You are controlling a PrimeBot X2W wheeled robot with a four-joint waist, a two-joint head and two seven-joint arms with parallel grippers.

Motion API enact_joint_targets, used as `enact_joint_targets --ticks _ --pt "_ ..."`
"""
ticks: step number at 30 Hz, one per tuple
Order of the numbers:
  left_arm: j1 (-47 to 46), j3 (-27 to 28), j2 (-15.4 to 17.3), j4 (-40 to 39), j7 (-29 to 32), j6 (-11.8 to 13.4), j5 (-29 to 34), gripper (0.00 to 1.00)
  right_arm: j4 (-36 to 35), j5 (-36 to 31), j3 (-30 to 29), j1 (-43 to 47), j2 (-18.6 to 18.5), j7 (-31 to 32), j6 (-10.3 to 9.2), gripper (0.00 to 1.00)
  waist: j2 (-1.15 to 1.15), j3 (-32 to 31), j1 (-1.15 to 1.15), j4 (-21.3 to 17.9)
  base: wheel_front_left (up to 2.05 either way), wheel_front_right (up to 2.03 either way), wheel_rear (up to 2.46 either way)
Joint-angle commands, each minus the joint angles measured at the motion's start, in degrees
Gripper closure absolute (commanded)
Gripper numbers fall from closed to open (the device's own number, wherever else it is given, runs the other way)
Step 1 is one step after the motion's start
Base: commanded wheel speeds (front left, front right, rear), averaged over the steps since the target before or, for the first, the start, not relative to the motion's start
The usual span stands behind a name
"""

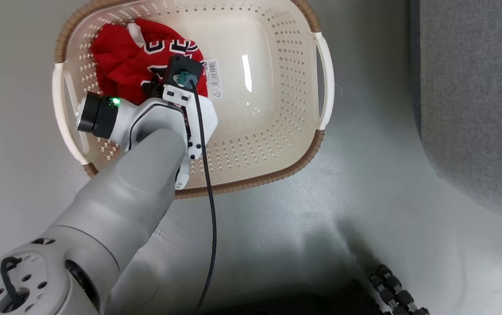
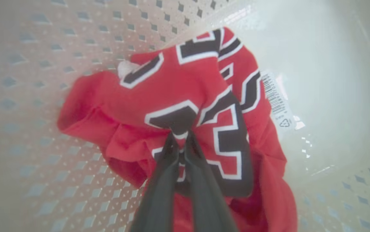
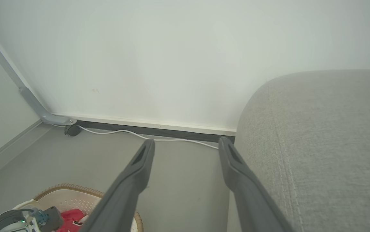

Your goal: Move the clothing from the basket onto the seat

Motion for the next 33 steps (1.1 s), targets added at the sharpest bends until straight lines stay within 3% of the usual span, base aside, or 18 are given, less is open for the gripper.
enact_joint_targets --ticks 1,11,15,21,26,33 --pt "1.3 0.3 0.1 -0.4 -2.6 -0.5 -0.9 1.0 -0.5 0.4 0.3 2.0 -1.2 -0.3 0.17 0.0 0.0 -1.2 0.0 0.5 0.0 0.0 0.0" --pt "5.2 0.9 0.1 -1.3 -13.8 -3.0 -4.9 1.0 1.6 -0.4 1.2 3.0 -1.0 -0.3 0.17 0.0 0.0 -8.8 0.0 2.3 0.0 0.0 0.0" --pt "7.6 2.1 0.1 -0.7 -20.1 -5.4 -7.7 1.0 3.3 -1.0 2.5 3.7 -0.7 -0.3 0.17 0.0 0.0 -13.0 0.0 3.2 0.0 0.0 0.0" --pt "10.4 3.1 0.1 -1.1 -23.1 -7.1 -8.9 1.0 6.2 -1.6 4.5 4.9 0.1 -0.3 0.17 0.0 0.0 -19.9 0.0 4.4 0.0 0.0 0.0" --pt "12.2 8.4 0.1 -7.5 -23.2 -5.7 -5.2 1.0 8.6 -2.5 6.3 6.8 0.7 -0.3 0.17 0.0 0.0 -25.3 0.0 6.0 0.0 0.0 0.0" --pt "17.7 17.3 0.1 -17.5 -23.2 -4.1 5.2 1.0 12.7 -3.4 8.2 10.0 2.9 -0.3 0.17 0.0 0.0 -33.3 0.0 8.1 0.0 0.0 0.0"
